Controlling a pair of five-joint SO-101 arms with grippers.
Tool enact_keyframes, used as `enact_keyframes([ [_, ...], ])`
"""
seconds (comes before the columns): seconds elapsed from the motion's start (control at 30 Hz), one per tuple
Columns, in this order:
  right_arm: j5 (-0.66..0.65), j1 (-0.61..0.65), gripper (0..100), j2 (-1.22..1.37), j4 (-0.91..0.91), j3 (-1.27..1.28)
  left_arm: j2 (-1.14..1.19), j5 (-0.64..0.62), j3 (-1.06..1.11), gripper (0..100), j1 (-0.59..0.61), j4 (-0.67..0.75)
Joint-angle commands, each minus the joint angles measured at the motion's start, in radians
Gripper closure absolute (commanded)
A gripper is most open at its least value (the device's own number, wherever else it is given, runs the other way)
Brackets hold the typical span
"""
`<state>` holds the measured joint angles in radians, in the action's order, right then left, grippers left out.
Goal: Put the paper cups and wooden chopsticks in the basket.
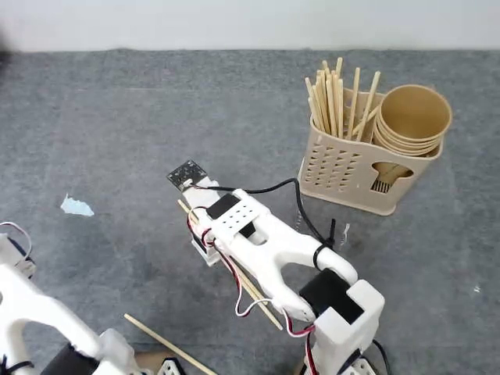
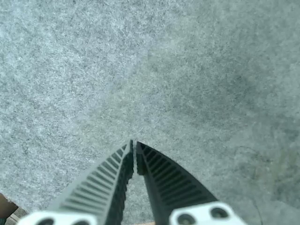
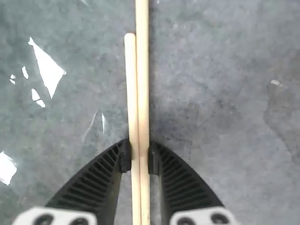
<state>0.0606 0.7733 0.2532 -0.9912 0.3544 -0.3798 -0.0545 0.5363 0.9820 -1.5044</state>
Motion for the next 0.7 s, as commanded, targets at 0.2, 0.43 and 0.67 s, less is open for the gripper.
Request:
enact_keyframes([
  [0.2,0.005,-0.007,99.2,-0.259,-0.173,-0.003,0.002,0.008,-0.005,99,0.002,0.012],
  [0.43,0.003,-0.005,99.2,-0.478,-0.291,-0.003,0.002,0.008,0.012,99,0.002,0.014],
  [0.67,-0.087,-0.051,99.2,-0.779,-0.346,-0.011,0.002,0.008,0.012,99,0.000,0.014],
])
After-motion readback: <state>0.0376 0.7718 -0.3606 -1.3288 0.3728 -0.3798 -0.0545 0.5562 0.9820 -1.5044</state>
